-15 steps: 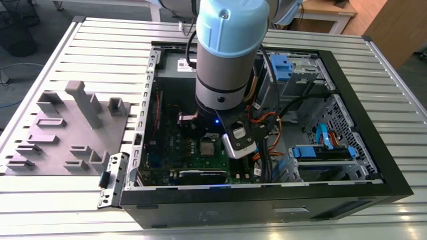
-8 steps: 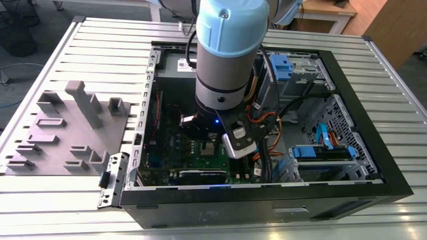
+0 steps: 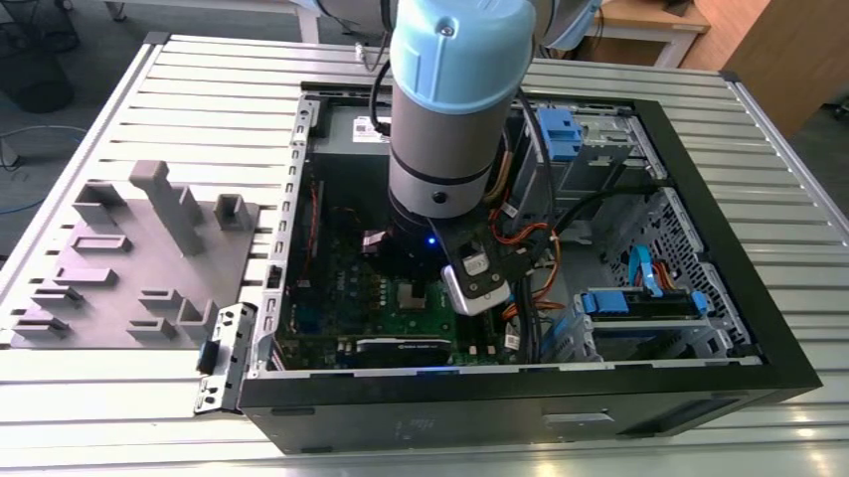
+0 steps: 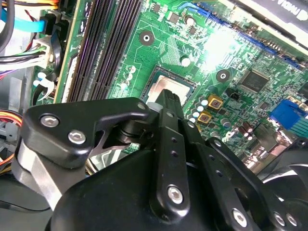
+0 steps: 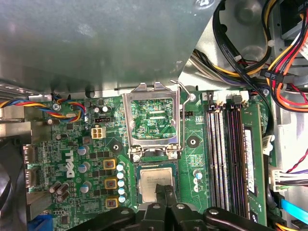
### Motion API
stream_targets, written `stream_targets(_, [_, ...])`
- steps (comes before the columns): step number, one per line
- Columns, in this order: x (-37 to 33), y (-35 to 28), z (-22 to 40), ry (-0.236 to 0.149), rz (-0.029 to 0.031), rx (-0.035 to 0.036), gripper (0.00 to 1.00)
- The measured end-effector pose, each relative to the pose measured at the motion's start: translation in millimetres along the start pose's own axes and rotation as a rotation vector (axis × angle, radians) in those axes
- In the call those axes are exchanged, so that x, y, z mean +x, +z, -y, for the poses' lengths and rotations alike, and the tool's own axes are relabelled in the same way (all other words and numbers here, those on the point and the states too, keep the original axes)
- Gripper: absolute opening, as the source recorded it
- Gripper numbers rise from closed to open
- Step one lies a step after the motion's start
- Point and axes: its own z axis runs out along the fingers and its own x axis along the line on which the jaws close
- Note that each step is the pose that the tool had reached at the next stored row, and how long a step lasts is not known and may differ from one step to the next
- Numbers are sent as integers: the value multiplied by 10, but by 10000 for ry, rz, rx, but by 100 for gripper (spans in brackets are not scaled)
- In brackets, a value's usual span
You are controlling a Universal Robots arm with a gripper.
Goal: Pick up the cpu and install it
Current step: 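Place the cpu into insertion slot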
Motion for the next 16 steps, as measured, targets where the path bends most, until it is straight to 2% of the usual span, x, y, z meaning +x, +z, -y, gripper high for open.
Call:
stream_targets(6, [14, 7, -6, -1, 7, 1, 11])
stream_targets(13, [57, 122, -7, -2, 23, -2, 11])
stream_targets(16, [61, 133, -7, -1, 22, 3, 11])
